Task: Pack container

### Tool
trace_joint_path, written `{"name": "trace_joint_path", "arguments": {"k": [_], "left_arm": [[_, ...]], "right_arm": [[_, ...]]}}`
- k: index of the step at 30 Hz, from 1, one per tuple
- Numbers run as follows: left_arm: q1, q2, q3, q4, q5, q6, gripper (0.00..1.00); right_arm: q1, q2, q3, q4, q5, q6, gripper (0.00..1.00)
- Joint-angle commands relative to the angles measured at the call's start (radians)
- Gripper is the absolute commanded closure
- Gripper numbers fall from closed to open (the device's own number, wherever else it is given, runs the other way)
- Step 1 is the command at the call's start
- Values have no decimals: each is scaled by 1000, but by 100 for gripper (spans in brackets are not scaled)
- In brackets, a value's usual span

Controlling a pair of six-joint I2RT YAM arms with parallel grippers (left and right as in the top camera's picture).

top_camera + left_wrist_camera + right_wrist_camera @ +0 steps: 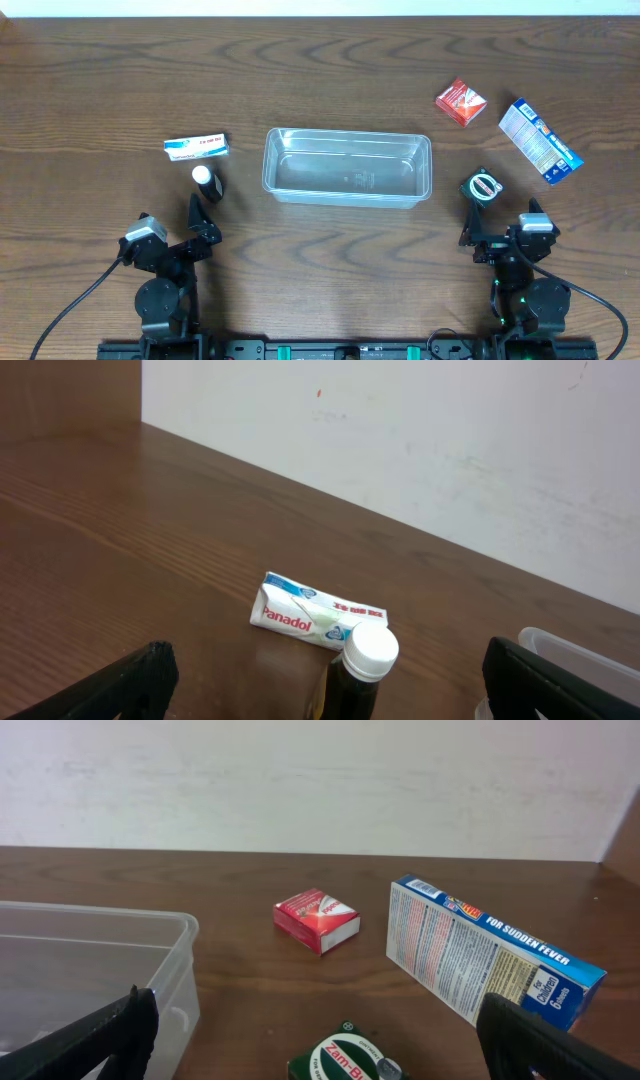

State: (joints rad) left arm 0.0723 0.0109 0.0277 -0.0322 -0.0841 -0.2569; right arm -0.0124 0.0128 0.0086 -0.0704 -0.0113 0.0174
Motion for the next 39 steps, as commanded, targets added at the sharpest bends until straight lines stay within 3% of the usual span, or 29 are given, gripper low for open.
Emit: {"name": "trace_joint_path", "arguments": {"k": [1,23,27,39], "left_arm": [[6,0,-24,-34,-5,16,2],[6,0,-24,-34,-5,16,2],[6,0,-24,-34,-5,16,2],[6,0,-24,-34,-5,16,2]], "right_arm": [[8,1,-3,-3,3,-11,1],[8,1,-3,-3,3,-11,1],[6,1,-3,0,48,-136,1],[6,0,-3,17,38,-134,1]]}}
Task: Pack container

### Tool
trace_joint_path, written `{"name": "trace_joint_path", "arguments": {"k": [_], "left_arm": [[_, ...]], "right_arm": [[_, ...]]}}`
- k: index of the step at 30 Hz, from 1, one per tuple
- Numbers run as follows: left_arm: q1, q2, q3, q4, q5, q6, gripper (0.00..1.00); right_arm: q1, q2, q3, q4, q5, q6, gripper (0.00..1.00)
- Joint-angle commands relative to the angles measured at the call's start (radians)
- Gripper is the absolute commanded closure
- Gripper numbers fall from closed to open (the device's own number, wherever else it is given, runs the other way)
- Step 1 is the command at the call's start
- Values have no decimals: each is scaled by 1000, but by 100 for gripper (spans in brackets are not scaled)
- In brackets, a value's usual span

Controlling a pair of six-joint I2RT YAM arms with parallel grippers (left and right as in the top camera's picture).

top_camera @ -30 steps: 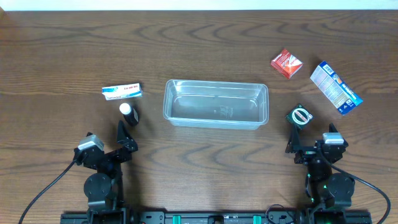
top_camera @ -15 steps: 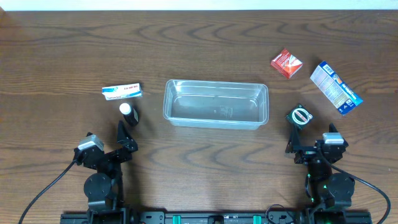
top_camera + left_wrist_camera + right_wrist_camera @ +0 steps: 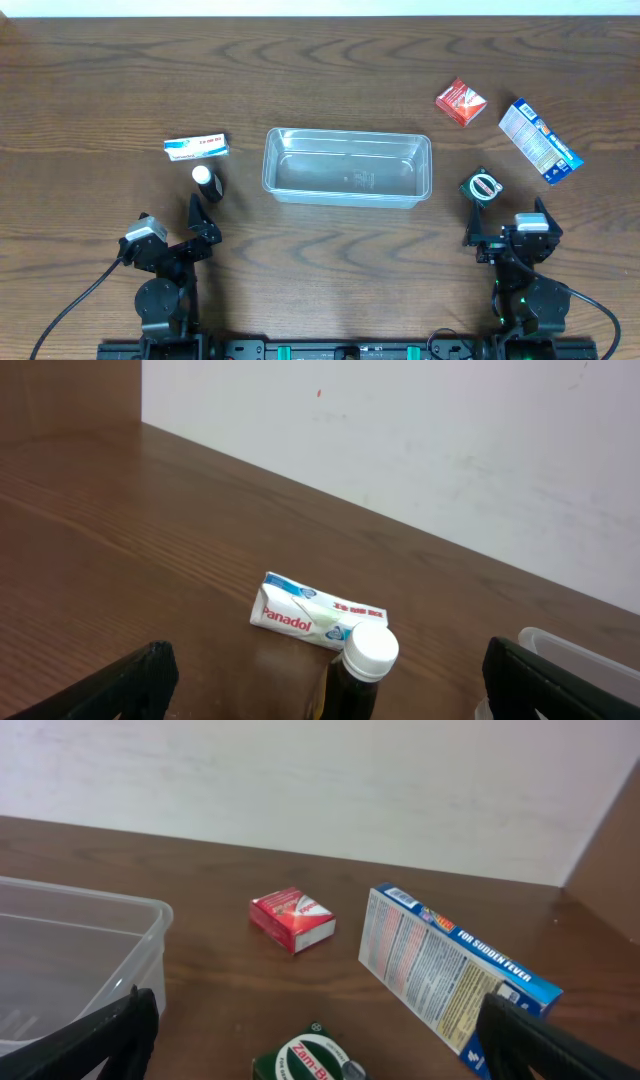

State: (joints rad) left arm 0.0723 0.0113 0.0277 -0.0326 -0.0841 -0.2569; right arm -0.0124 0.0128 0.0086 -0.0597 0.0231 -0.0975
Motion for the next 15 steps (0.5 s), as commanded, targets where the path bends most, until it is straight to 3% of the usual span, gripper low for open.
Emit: {"name": "trace_joint_path", "arguments": {"k": [1,10,15], "left_arm": [[6,-1,-24,-33,-5,16,2],[6,-1,-24,-33,-5,16,2],[6,-1,-24,-33,-5,16,2]], "right_arm": [[6,1,-3,2,-16,-19,1],[6,16,24,-4,-135,-19,1],[0,155,167,-12,-128,-20,1]]}}
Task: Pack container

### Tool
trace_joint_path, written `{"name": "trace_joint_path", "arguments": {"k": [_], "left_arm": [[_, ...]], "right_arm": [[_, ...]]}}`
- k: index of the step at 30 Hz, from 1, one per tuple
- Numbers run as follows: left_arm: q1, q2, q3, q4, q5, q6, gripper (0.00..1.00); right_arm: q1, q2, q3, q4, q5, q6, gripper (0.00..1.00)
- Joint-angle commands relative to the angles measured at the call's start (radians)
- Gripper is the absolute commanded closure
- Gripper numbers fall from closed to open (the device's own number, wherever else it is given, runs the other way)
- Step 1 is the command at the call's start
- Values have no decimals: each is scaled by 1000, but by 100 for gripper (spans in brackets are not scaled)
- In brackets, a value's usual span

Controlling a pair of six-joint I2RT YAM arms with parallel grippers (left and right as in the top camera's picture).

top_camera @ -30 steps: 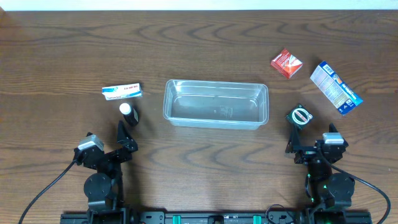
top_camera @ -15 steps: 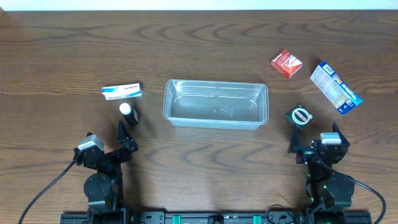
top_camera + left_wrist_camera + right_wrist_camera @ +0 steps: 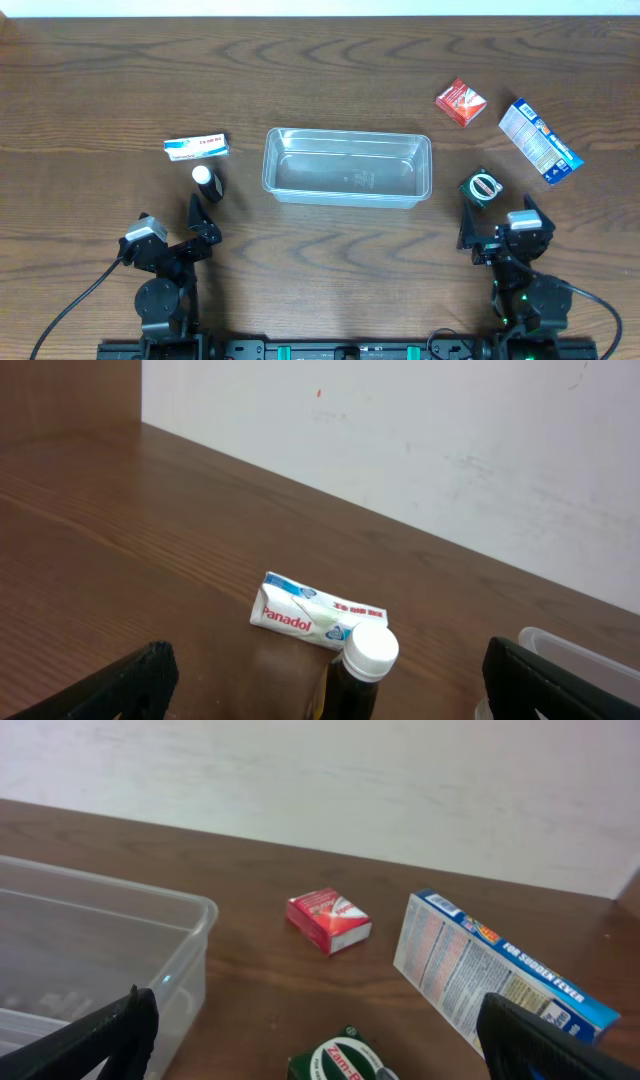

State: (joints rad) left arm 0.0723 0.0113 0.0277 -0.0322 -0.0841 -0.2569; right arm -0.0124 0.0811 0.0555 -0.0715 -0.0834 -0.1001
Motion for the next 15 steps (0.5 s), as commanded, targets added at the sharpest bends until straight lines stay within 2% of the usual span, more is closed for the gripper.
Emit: {"name": "trace_joint_path", "arguments": {"k": [1,5,13,15], "left_arm": [[6,-1,-24,-34,-5,16,2],[6,-1,-24,-34,-5,16,2],[6,-1,-24,-34,-5,16,2],[6,-1,-24,-34,-5,16,2]], "right_arm": [[-6,137,165,-7,-21,-18,1],[-42,432,428,-119,-22,-18,1],[-98,1081,1125,-623,-18,-45,1],[-99,1199,1248,-692,-18,-70,1]]}}
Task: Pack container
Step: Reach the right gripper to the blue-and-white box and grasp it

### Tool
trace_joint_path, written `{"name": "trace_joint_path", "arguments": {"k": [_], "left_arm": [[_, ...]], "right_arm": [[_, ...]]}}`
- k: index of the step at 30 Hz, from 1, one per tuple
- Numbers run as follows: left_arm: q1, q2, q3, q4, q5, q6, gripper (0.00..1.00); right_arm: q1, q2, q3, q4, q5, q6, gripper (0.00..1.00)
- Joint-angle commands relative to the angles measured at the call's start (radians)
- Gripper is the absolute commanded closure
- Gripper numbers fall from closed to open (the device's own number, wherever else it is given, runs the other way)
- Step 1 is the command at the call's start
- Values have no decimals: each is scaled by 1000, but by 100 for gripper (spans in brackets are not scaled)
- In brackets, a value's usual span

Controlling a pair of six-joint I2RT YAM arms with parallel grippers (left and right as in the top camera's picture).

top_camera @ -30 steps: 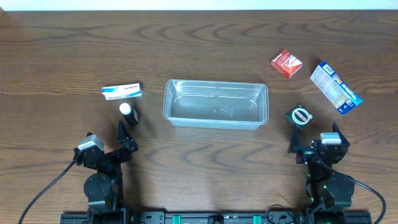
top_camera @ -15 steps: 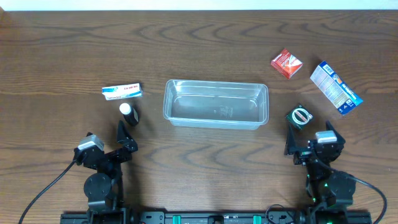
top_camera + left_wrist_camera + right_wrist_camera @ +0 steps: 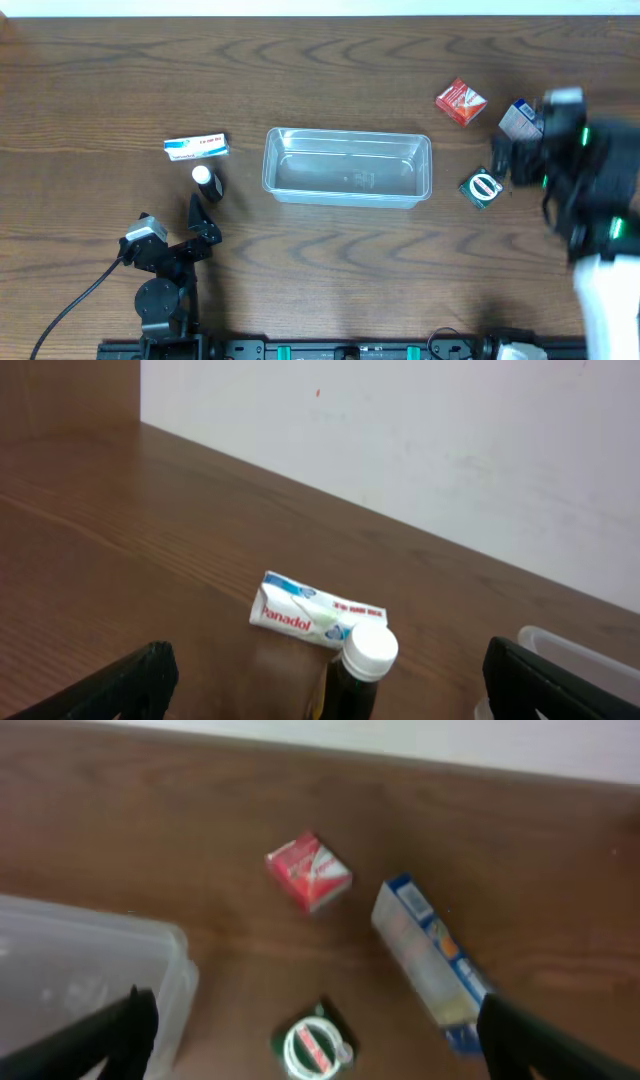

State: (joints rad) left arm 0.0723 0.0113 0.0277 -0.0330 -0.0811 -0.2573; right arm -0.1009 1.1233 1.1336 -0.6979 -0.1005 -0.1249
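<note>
A clear plastic container (image 3: 346, 167) stands mid-table with nothing in it. To its left lie a Panadol box (image 3: 196, 147) and a dark bottle with a white cap (image 3: 206, 182). Right of it are a red box (image 3: 460, 101), a green round tin (image 3: 481, 188) and a blue-and-white box (image 3: 430, 960). My right gripper (image 3: 315, 1020) hangs open, high above the tin, blurred in the overhead view. My left gripper (image 3: 325, 670) is open and low, with the bottle (image 3: 362, 670) just in front of it.
The right arm (image 3: 585, 190) covers most of the blue-and-white box from overhead. The container's corner (image 3: 90, 970) shows at the left of the right wrist view. A white wall runs behind the table's far edge (image 3: 300, 470).
My right arm has risen from its low place at the table's front right and now hangs over the tin and blue-and-white box, looking down on them. The left arm has not moved.
Both arms sat low at the front edge, open, with all items lying around the container. The right wrist view shifted a little from side to side at each moment. Now the right gripper is high over the right-hand items. No item has moved.
</note>
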Motion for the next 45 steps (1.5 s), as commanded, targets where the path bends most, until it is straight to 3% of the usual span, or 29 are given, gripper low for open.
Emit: {"name": "trace_joint_path", "arguments": {"k": [1,10,22,37,45], "left_arm": [[6,-1,-24,-33,-8,17,2],[6,-1,-24,-33,-8,17,2],[6,-1,-24,-33,-8,17,2],[6,-1,-24,-33,-8,17,2],[6,-1,-24,-33,-8,17,2]], "right_arm": [[-10,207,219,-87,-1,-45,1],[-24,433,294,-104,66,-30,1],[-128,525,276,-135,112,-94,1],[-154,679,266,-143,210,-131,5],[-161,722,266,-60,210,-196,6]]}}
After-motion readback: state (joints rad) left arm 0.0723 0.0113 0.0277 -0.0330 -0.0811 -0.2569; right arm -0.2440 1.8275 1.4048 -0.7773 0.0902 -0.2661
